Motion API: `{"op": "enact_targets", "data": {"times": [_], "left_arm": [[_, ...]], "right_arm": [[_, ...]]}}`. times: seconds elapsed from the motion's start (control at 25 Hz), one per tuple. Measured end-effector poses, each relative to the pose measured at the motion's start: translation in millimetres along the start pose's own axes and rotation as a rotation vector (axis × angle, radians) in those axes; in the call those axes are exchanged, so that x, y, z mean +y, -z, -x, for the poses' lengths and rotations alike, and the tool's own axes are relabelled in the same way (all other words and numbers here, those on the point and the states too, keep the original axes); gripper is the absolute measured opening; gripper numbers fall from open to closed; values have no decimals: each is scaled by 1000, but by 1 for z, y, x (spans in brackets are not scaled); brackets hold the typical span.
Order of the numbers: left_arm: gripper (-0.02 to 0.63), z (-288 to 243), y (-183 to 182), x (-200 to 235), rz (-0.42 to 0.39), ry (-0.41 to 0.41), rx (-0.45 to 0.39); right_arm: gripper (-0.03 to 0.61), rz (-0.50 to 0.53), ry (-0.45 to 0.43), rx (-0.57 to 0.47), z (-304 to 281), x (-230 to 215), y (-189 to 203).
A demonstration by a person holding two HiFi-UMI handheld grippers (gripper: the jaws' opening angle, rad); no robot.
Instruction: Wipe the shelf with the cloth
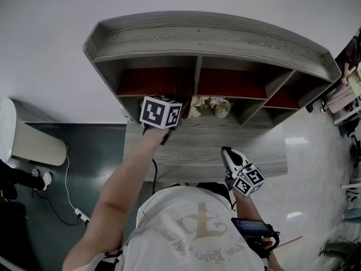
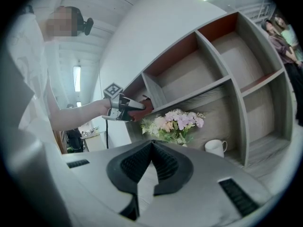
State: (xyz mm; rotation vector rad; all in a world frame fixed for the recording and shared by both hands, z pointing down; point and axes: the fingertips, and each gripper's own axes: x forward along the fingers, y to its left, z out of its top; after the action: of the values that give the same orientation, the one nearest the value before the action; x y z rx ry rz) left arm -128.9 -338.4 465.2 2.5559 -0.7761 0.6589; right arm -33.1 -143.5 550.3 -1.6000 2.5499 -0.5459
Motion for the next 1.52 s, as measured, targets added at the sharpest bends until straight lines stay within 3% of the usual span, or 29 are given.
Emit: {"op": "enact_targets", "data": {"times": [0.36,0.68,1.04,1.52], "left_arm": [[67,21,29,-13,54,6,-133],[67,23,50,-27,63,15,-169],[67,10,33,-59,16,-41,-202],[67,-36,9,-102,29,-160,-197]], "right_arm": [[5,8,25,15,4,-10,-3],[5,-5,19,26,4,-28,-4],[5,-20,-28,35,23,-67,-12],[5,-41,-134,46,48,-127,-31]]}}
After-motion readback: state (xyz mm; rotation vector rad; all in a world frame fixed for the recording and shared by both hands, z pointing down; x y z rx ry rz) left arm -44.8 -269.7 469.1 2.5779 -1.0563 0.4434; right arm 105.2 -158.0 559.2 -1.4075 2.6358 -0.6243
